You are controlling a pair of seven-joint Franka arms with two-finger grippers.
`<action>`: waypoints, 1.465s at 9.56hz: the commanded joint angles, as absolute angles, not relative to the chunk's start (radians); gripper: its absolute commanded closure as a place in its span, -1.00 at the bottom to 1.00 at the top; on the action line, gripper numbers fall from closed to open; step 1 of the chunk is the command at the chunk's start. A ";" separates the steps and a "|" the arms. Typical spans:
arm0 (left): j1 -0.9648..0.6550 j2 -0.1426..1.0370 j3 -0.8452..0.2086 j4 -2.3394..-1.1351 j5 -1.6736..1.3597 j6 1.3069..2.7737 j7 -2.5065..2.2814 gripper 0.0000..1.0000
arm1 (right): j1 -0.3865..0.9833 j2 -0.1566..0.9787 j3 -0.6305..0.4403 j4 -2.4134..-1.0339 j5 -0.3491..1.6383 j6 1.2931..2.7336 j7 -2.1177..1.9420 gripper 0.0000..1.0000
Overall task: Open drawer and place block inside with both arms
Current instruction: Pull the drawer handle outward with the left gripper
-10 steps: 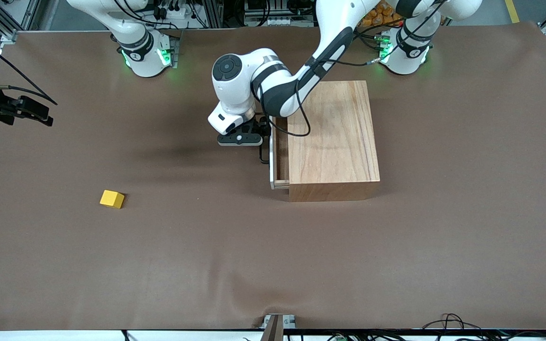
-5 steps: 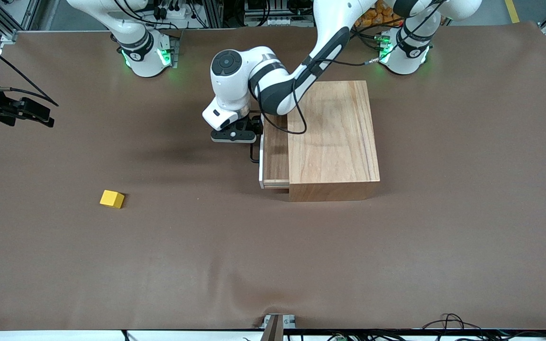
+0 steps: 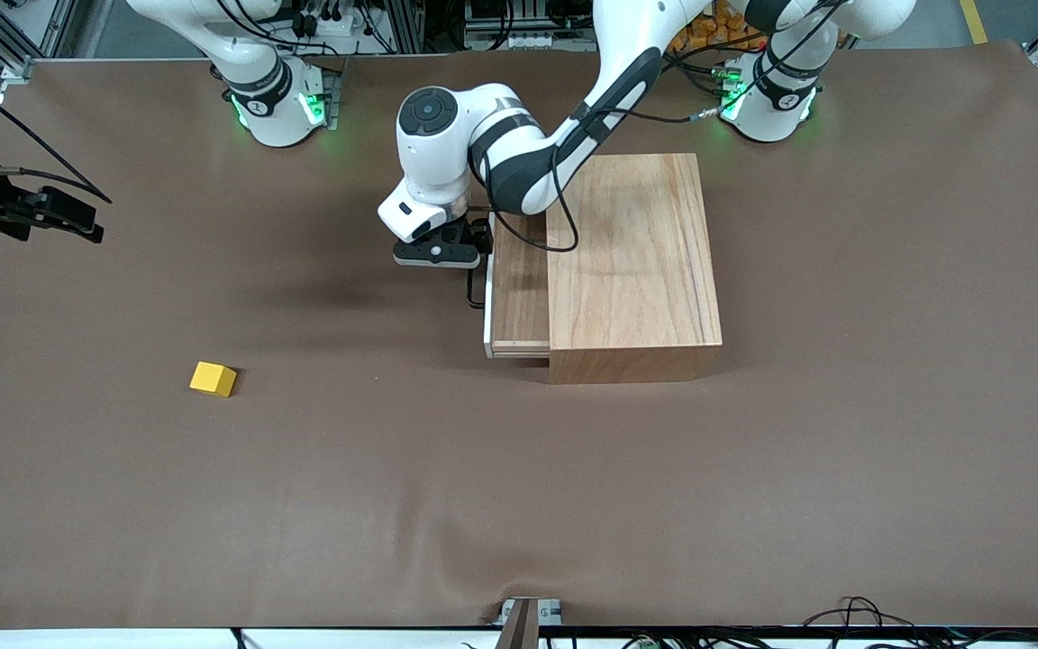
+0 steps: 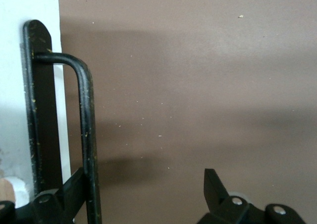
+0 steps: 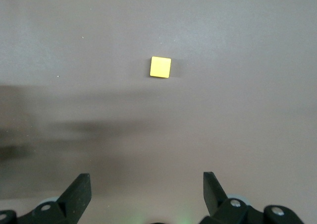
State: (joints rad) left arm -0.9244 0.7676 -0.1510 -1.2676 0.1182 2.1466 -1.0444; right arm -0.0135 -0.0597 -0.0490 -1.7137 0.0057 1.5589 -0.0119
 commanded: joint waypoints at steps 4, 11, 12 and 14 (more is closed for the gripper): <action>-0.985 0.831 -0.147 -1.213 0.080 2.279 -1.062 -1.00 | -0.017 -0.054 -0.051 -1.701 -0.005 1.554 -0.021 -1.00; -0.999 0.819 -0.163 -1.196 0.078 2.335 -1.063 -1.00 | -0.035 -0.011 -0.052 -1.701 -0.005 1.584 -0.049 -1.00; -0.999 0.815 -0.163 -1.197 0.049 2.335 -1.063 -1.00 | -0.046 0.018 -0.052 -1.701 -0.005 1.606 -0.052 -1.00; -0.988 0.760 -0.161 -1.200 0.022 2.286 -1.063 -1.00 | -0.055 0.081 -0.052 -1.704 -0.005 1.646 -0.061 -1.00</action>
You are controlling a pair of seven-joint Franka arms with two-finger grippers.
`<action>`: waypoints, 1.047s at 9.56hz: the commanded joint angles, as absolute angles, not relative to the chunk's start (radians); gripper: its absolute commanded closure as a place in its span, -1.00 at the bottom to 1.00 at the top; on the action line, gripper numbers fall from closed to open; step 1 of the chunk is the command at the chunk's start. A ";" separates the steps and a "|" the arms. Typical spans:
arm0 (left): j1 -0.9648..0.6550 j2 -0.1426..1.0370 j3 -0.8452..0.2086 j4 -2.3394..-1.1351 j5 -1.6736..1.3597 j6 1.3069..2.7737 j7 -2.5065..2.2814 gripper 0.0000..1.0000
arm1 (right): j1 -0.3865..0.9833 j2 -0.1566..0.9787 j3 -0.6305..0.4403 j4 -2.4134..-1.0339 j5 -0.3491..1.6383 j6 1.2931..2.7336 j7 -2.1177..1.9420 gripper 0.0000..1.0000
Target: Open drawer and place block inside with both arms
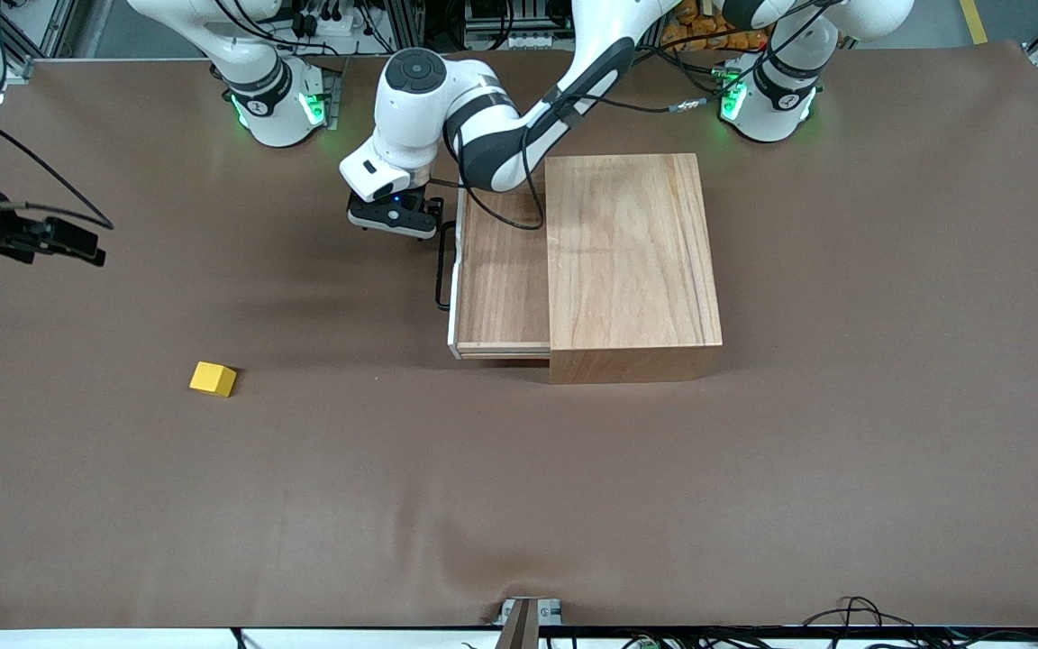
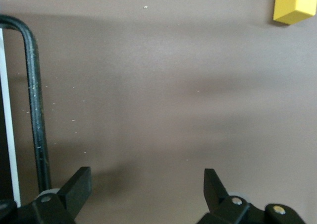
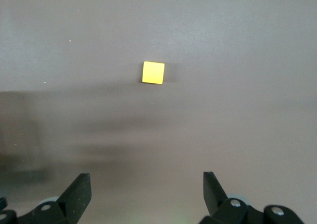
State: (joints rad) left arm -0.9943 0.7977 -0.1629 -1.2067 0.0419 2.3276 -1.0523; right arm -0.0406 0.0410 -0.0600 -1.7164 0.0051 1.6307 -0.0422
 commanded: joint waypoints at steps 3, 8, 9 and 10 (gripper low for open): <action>-0.893 0.628 -0.155 -1.219 -0.004 2.157 -1.048 -1.00 | -0.074 0.133 -0.052 -1.808 -0.005 1.751 -0.080 -1.00; -0.685 0.476 -0.150 -1.226 -0.005 1.910 -0.864 -1.00 | -0.094 0.312 -0.052 -1.894 -0.006 2.081 -0.094 -1.00; -0.639 0.453 -0.150 -1.226 -0.006 1.879 -0.810 -1.00 | -0.094 0.363 -0.052 -1.893 -0.005 2.141 -0.092 -1.00; -0.582 0.431 -0.153 -1.226 -0.009 1.849 -0.757 -1.00 | -0.094 0.417 -0.052 -1.893 -0.005 2.205 -0.092 -1.00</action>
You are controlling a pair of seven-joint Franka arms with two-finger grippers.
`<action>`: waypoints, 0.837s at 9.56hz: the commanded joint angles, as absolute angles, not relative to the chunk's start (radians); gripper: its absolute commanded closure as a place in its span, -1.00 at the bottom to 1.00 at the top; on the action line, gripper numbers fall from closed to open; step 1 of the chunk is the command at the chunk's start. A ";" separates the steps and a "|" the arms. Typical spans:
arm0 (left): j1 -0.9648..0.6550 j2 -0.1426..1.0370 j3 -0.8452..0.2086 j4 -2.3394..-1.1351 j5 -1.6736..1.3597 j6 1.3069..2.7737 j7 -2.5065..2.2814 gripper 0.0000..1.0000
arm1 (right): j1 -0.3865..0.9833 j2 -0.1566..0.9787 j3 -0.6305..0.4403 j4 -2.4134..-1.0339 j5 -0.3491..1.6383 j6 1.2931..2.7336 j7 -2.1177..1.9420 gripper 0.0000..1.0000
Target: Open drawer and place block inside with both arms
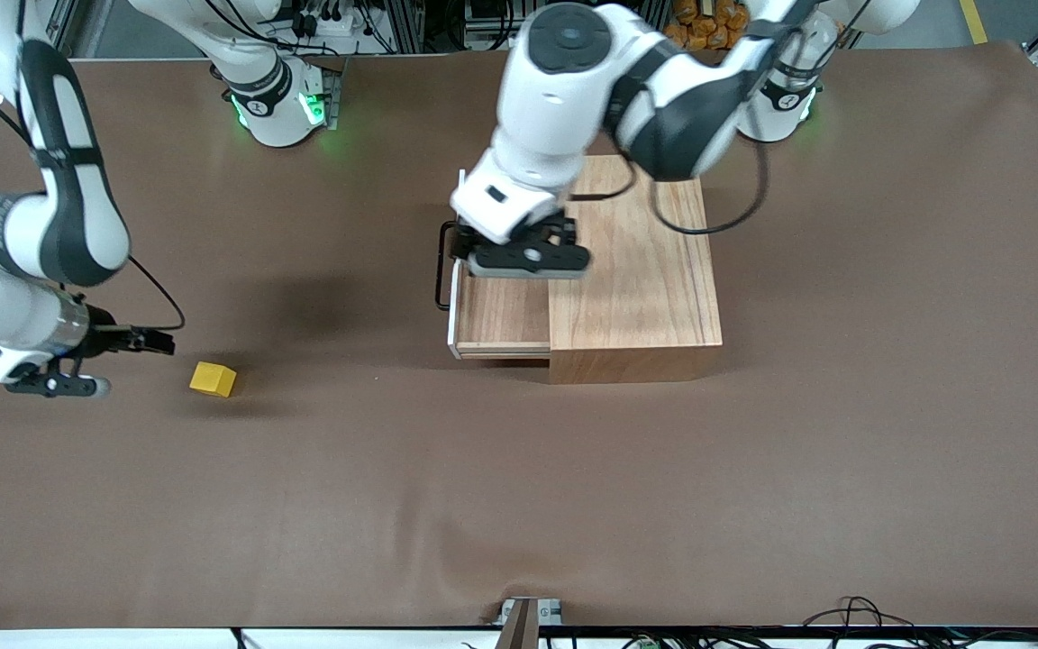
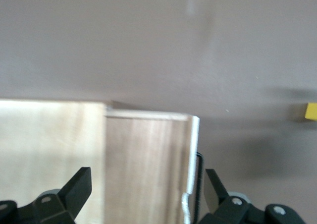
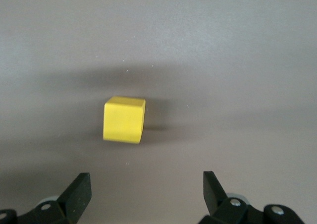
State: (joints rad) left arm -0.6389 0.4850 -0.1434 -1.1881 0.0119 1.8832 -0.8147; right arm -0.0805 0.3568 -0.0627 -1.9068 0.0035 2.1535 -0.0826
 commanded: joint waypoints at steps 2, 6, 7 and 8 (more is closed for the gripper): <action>-0.497 0.402 -0.153 -1.226 -0.009 1.787 -0.733 -1.00 | -0.091 0.495 -0.049 -1.893 0.011 2.301 -0.086 -1.00; -0.329 0.348 -0.153 -1.226 -0.009 1.660 -0.533 -1.00 | -0.080 0.506 -0.048 -1.885 0.110 2.299 -0.075 -1.00; -0.287 0.345 -0.155 -1.224 -0.008 1.620 -0.467 -1.00 | -0.077 0.511 -0.048 -1.885 0.144 2.301 -0.075 -1.00; -0.240 0.338 -0.152 -1.224 -0.009 1.596 -0.360 -1.00 | -0.077 0.523 -0.048 -1.887 0.150 2.302 -0.075 -1.00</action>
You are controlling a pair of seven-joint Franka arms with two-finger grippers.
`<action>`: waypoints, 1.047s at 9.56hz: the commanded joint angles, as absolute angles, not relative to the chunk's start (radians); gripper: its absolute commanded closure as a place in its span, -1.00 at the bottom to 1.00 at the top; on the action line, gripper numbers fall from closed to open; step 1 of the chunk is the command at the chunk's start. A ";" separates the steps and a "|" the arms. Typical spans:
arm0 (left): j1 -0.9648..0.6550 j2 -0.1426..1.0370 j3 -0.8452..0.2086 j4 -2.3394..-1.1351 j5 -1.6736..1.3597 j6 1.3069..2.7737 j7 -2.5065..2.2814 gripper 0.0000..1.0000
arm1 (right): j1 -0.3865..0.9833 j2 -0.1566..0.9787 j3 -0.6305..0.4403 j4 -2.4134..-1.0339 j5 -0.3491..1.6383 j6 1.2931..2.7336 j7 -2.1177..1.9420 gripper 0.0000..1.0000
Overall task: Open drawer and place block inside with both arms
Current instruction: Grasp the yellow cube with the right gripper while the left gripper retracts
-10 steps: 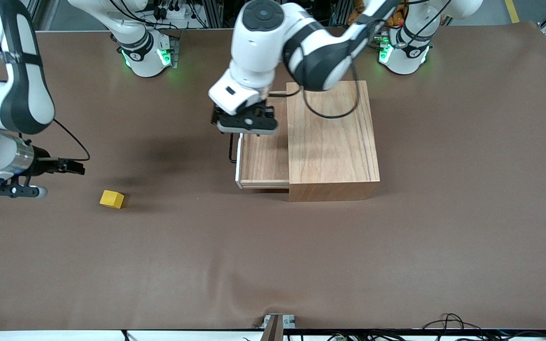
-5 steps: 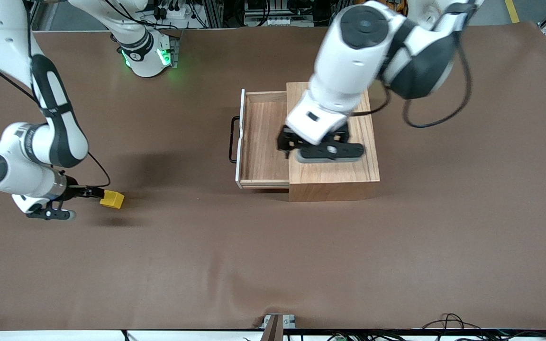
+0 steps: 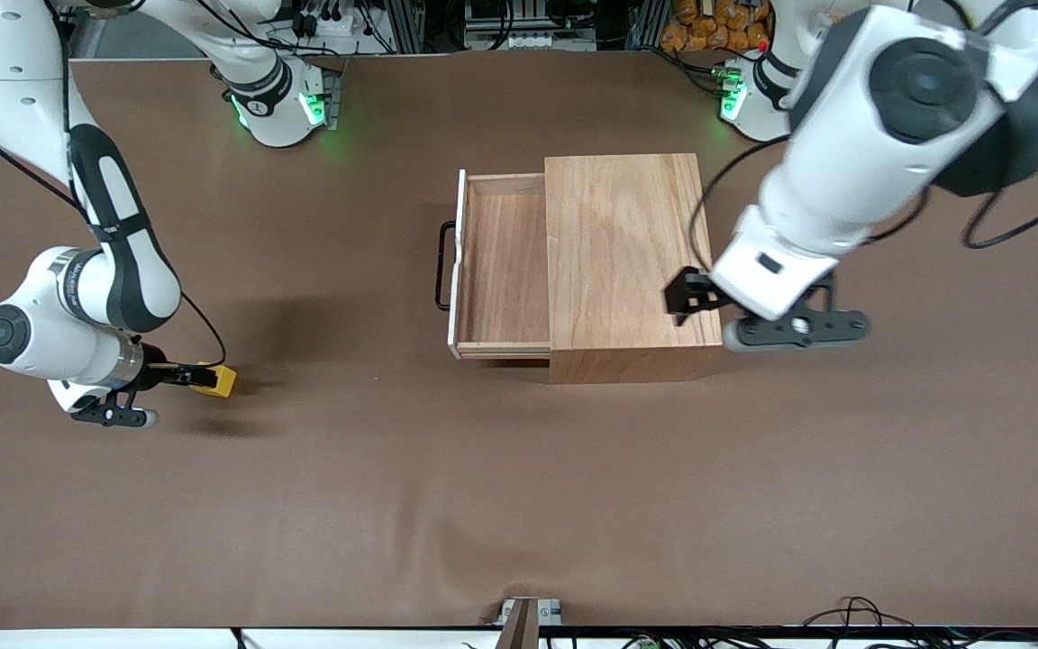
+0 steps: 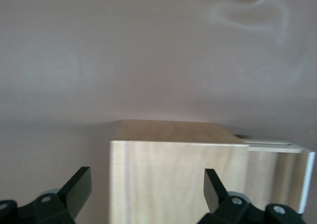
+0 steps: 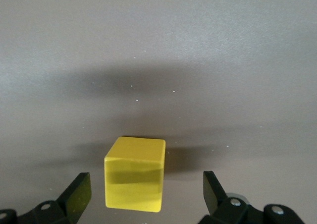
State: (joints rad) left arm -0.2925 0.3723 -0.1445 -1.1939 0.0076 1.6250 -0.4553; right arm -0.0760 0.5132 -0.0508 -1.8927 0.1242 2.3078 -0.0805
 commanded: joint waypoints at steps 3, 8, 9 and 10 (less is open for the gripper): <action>-0.137 0.308 -0.141 -1.226 -0.009 1.510 -0.163 -1.00 | -0.074 0.566 -0.048 -1.887 0.152 2.315 -0.077 -1.00; -0.026 0.160 -0.138 -1.302 -0.002 1.344 -0.074 -1.00 | -0.049 0.591 -0.049 -1.879 0.147 2.329 -0.081 0.86; -0.009 0.093 -0.134 -1.369 -0.003 1.341 -0.022 -1.00 | -0.049 0.588 -0.049 -1.864 0.143 2.321 -0.087 0.86; -0.005 0.034 -0.100 -1.423 -0.008 1.333 -0.018 -1.00 | -0.051 0.581 -0.049 -1.858 0.140 2.316 -0.094 0.85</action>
